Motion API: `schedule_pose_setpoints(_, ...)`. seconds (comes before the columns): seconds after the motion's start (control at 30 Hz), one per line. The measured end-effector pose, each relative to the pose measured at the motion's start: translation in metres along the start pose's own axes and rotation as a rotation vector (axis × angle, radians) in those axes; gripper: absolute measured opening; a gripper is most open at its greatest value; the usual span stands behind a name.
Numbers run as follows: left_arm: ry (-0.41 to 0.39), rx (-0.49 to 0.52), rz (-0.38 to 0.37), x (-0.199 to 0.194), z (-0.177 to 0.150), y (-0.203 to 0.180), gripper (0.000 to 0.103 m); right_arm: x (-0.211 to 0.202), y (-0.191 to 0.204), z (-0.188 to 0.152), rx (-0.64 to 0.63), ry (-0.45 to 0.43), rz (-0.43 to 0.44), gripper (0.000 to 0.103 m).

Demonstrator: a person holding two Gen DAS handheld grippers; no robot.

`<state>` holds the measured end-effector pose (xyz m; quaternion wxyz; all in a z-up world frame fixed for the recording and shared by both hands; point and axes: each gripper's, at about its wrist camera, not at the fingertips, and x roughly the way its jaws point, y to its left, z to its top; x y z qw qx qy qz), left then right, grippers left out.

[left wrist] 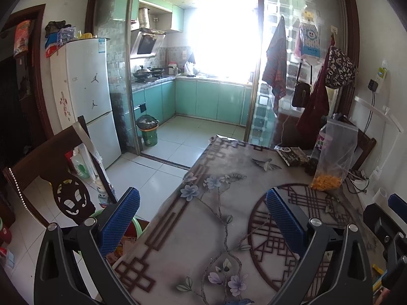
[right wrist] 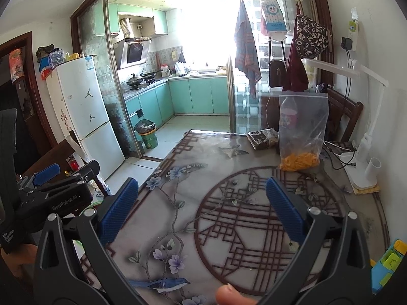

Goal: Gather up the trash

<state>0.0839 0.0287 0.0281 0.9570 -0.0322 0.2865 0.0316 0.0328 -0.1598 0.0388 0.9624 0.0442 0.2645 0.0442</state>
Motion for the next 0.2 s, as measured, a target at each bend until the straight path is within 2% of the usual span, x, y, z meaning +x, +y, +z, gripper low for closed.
schedule_pose_setpoints(0.1, 0.084, 0.063, -0.018, 0.043, -0.030, -0.014, 0.095, 0.020, -0.022, -0.022, 0.015, 0.052, -0.061, 0.099)
schedule_pose_setpoints(0.2, 0.169, 0.122, -0.004, 0.097, -0.076, -0.026, 0.095, 0.056, -0.064, -0.066, 0.025, 0.140, -0.187, 0.099)
